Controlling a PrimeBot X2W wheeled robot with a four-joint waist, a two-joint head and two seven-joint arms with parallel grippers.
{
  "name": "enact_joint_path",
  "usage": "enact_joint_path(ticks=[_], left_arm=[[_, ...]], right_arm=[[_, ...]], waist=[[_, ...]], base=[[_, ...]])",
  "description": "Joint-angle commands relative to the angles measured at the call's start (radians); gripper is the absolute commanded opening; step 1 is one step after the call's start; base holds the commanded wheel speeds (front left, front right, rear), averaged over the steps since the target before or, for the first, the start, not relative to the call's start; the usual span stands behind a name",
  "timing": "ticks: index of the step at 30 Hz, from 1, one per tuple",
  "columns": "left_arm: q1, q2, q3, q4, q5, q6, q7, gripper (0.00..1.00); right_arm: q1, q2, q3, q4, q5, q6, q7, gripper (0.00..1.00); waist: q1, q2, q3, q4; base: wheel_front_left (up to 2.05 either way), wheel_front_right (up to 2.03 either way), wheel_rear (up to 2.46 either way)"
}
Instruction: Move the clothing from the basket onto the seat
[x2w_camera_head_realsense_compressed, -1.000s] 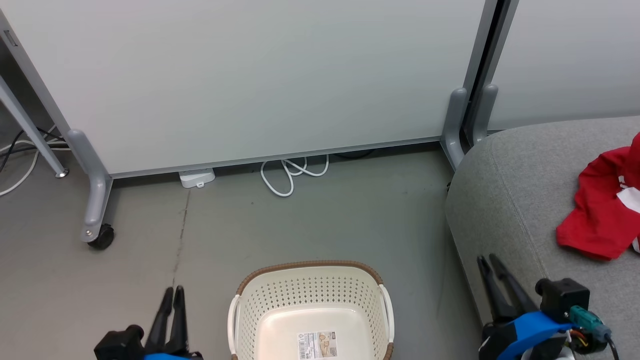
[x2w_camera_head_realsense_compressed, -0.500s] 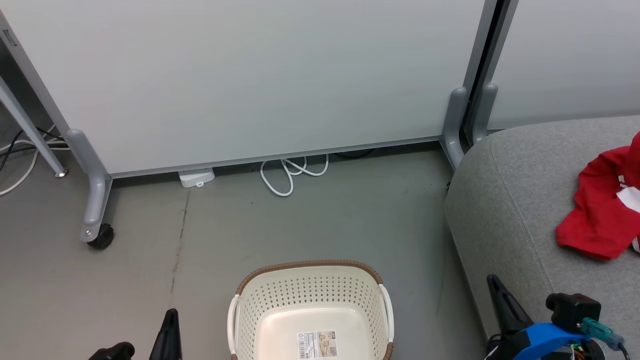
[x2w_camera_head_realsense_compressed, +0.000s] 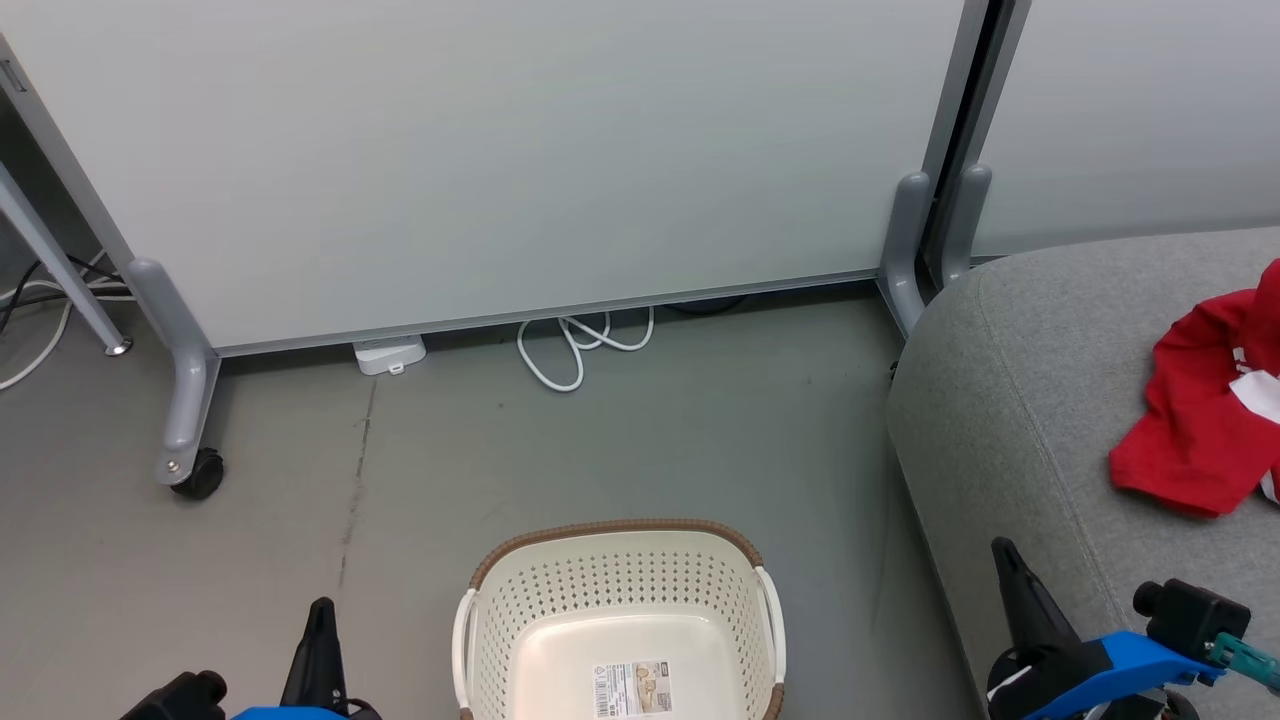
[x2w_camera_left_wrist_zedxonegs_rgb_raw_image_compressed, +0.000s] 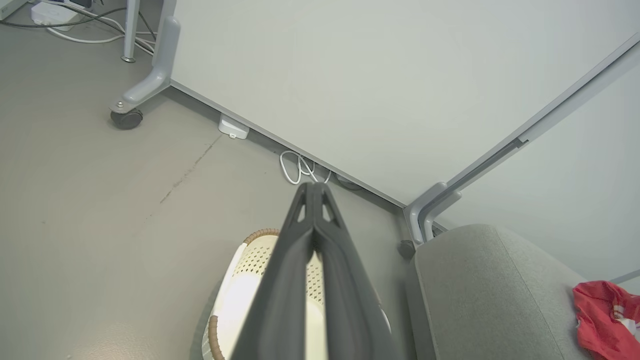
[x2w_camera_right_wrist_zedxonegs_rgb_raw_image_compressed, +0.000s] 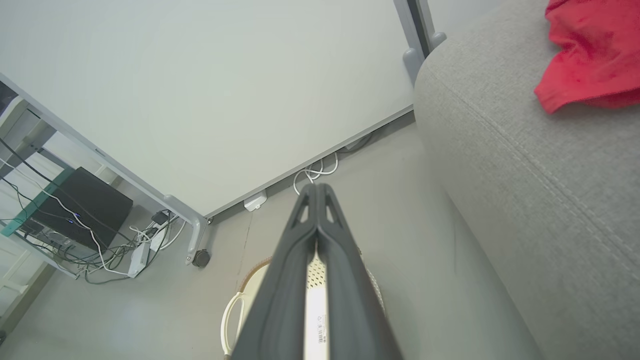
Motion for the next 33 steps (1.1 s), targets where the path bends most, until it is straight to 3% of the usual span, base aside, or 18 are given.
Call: enact_joint_path(ticks=[1,33], left_arm=[[-0.037,0.001,0.006,-0.021,-0.038,-0.001,0.008,0.00],[-0.087,0.001,0.047,-0.069,-0.428,-0.001,0.117,0.00]], right_arm=[[-0.024,-0.001,-0.007,-0.021,0.042,0.000,0.007,0.00],[-0.044,0.010,-0.055,-0.060,0.455,0.000,0.086,0.00]], waist=[[0.0000,0.0000,0.000,-0.001],[0.0000,0.0000,0.005,-0.012]], base=[[0.00,0.00,0.00],[0.00,0.00,0.00]])
